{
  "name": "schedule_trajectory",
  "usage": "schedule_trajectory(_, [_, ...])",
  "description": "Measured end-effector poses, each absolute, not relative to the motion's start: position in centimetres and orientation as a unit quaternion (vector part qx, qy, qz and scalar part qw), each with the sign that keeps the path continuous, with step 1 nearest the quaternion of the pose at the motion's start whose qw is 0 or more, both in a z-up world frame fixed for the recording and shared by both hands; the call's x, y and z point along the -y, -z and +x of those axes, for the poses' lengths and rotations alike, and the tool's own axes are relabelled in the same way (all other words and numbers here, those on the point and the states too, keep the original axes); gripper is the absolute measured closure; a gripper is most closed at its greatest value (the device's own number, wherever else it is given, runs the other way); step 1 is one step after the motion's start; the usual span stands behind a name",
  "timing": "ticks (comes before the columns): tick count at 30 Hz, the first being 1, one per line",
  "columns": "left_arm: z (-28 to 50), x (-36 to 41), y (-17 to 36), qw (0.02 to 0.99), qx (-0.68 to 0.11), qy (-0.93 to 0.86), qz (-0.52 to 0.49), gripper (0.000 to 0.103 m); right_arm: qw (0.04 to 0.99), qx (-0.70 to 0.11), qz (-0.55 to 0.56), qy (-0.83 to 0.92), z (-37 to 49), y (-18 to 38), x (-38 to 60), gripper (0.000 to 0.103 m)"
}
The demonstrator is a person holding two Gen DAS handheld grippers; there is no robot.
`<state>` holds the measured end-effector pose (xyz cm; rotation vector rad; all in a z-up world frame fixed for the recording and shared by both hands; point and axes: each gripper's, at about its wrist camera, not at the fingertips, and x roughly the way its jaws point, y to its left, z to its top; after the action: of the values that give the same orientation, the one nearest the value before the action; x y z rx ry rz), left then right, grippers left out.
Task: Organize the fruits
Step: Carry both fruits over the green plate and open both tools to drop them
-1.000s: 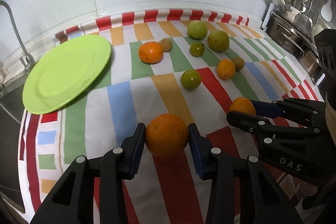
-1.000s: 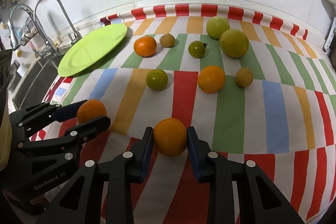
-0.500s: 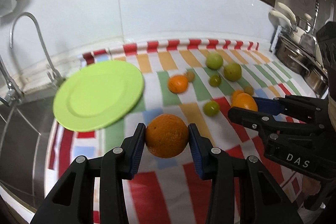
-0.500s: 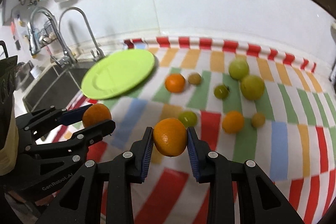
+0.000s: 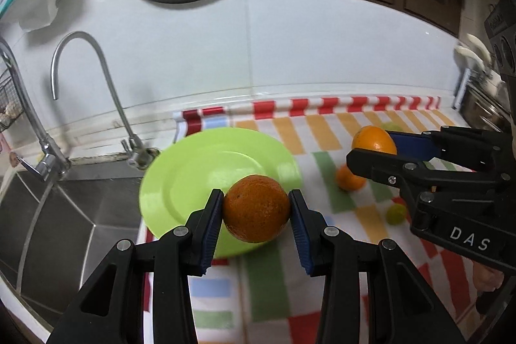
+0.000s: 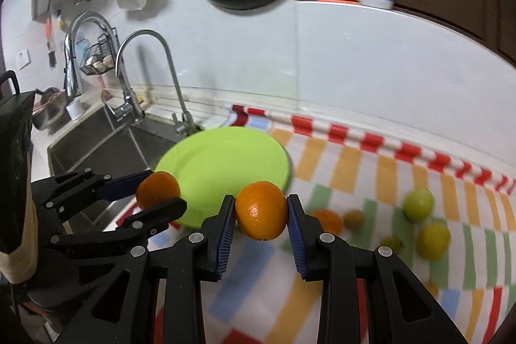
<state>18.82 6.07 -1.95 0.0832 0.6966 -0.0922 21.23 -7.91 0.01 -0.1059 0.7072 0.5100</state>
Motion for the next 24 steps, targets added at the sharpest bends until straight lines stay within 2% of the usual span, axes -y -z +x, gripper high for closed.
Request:
schedule_trajectory(12, [23.2,-10.2,5.3,0.925,-0.379,0.015,0.033,0.062,0.872,-0.394,-0.036,-0.286,27.6,4.4,3.1,0.07])
schedule_trajectory(24, [25.3,-11.7,8.3,0.914,-0.406,0.015,0.022,0.062,0.854,-0.428,-0.038,-0.292,30.2,7.6,1.2,0.07])
